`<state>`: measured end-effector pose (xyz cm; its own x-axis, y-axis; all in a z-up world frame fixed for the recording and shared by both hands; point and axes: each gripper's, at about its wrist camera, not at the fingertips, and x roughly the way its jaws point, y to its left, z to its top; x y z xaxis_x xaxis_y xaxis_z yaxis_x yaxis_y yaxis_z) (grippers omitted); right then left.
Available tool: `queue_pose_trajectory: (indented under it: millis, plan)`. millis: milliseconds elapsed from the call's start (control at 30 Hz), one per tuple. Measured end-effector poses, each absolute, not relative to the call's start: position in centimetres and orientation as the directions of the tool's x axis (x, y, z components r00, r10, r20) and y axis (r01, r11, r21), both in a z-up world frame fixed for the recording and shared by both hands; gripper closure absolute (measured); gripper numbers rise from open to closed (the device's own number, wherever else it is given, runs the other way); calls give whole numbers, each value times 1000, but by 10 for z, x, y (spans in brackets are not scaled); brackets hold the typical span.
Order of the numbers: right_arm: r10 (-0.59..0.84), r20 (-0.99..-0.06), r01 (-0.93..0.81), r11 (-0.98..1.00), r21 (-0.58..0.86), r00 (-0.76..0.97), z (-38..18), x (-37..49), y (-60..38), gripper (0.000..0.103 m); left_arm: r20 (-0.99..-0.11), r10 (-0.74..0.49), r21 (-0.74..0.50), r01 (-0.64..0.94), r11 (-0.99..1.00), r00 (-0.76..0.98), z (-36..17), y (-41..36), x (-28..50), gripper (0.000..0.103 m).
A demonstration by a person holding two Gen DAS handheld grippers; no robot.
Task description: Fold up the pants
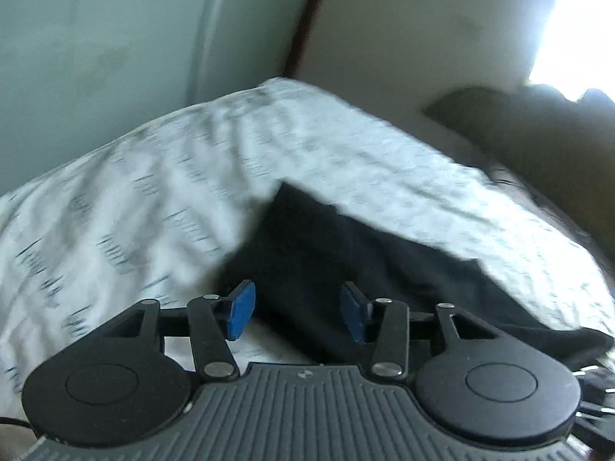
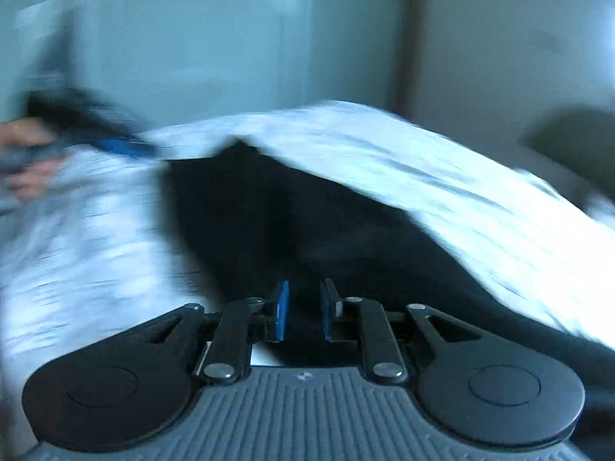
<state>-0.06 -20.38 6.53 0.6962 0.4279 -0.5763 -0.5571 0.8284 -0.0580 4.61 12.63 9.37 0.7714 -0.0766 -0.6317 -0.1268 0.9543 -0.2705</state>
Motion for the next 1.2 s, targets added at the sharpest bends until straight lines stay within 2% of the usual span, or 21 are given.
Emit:
queue_pose_trajectory:
  millis: [100, 200, 233, 267, 333, 367, 400, 467, 533, 567, 600, 667, 767, 800, 967, 1000, 1100, 1167, 1200]
  plan:
    - [395, -700, -472, 877, 94, 595, 33, 21, -229, 79, -625, -197, -270, 28, 962, 756, 98, 86, 61, 39]
    - [489, -628, -482, 853, 200, 605, 44, 1, -259, 78, -640, -274, -191, 196, 962, 718, 90, 30, 76, 37]
    - [497, -588, -444, 861, 247, 638, 50, -3, -277, 73, -648, -282, -153, 243, 958, 708, 85, 12, 80, 37]
    - [480, -547, -382, 877, 291, 686, 56, -6, -301, 68, -652, -291, -113, 290, 950, 700, 80, -8, 83, 36]
    - [360, -482, -189, 911, 367, 799, 64, -7, -360, 29, -649, -290, -33, 354, 935, 703, 65, -39, 85, 36]
    - [273, -450, -78, 911, 405, 850, 67, -8, -391, 23, -649, -273, 11, 367, 930, 710, 56, -52, 84, 36]
    - [188, -419, 32, 884, 466, 888, 68, -8, -426, 22, -653, -247, 55, 371, 927, 716, 48, -62, 84, 36]
    - [127, -388, 162, 760, 629, 913, 62, -4, -487, 22, -665, -222, 100, 379, 920, 713, 31, -73, 81, 36]
    - [160, -363, 191, 622, 759, 918, 49, 7, -529, 21, -662, -191, 144, 373, 917, 725, 15, -78, 78, 33]
    - [175, -363, 210, 560, 801, 915, 41, 15, -546, 20, -632, -179, 184, 370, 911, 754, 9, -79, 72, 29]
    - [178, -386, 253, 504, 826, 905, 34, 24, -557, 19, -607, -162, 222, 362, 905, 778, 6, -81, 69, 24]
    - [216, -418, 300, 426, 853, 882, 24, 43, -566, 19, -585, -152, 241, 349, 906, 797, 1, -82, 64, 23]
    - [248, -446, 358, 330, 874, 860, 20, 73, -568, 18, -574, -147, 219, 324, 920, 806, -2, -77, 61, 16]
    - [257, -442, 352, 330, 876, 859, 24, 87, -565, 14, -575, -148, 210, 320, 924, 805, -2, -75, 61, 14]
    - [328, -396, 209, 483, 851, 858, 81, 171, -537, 12, -590, -161, 159, 309, 938, 791, 1, -69, 66, 9]
    - [320, -392, 181, 528, 829, 862, 90, 184, -531, 12, -591, -162, 156, 310, 938, 790, 1, -69, 67, 8]
    - [152, -466, 279, 628, 726, 871, 105, 193, -532, 12, -590, -167, 151, 312, 938, 790, 0, -69, 69, 8]
    - [128, -409, 233, 653, 720, 904, 102, 170, -534, 12, -591, -171, 144, 312, 939, 788, 0, -68, 69, 7]
    - [128, -409, 233, 653, 720, 904, 102, 170, -534, 12, -593, -175, 139, 313, 940, 786, 0, -68, 69, 7]
